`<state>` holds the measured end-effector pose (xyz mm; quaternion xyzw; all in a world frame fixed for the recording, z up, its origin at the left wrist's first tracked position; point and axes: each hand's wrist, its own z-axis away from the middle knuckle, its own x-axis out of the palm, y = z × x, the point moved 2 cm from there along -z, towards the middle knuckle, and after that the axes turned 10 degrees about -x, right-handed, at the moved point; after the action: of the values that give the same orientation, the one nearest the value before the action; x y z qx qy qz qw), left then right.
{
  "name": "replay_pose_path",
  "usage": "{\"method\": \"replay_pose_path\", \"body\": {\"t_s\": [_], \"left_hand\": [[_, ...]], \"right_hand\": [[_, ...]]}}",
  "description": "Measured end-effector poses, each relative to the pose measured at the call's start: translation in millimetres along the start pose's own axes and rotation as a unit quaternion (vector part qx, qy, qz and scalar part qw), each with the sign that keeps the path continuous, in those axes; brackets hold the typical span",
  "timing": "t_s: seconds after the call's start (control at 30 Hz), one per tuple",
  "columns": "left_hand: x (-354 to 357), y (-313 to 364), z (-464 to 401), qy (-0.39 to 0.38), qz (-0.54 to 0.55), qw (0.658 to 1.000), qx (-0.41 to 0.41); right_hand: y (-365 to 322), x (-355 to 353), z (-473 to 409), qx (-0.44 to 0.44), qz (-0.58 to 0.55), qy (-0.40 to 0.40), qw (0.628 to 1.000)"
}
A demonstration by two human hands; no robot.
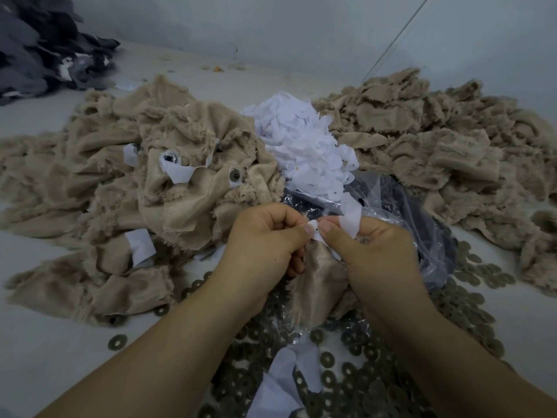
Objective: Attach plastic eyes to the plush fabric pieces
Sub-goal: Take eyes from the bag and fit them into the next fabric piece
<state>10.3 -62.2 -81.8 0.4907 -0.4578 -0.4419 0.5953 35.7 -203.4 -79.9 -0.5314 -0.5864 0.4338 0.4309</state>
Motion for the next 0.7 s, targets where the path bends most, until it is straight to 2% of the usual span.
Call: {"method": "replay_pose_path", "body": {"t_s": [0.27, 0.47, 0.7], "left_hand": [[4.3, 1.1, 2.3, -0.019, 0.013, 0.999, 0.049], [4.2, -1.4, -0.1, 0.0, 0.029, 0.999, 0.031], [6.6, -0.3, 3.6, 0.022, -0.028, 0.997, 0.064]], "right_hand": [[0.5, -1.5, -1.0, 0.039, -0.013, 0.009, 0.999], [-1.3, 0.2, 1.4, 0.009, -0.002, 0.004, 1.0], [5.1, -1.6, -0.2, 0.016, 0.002, 0.015, 1.0]]}}
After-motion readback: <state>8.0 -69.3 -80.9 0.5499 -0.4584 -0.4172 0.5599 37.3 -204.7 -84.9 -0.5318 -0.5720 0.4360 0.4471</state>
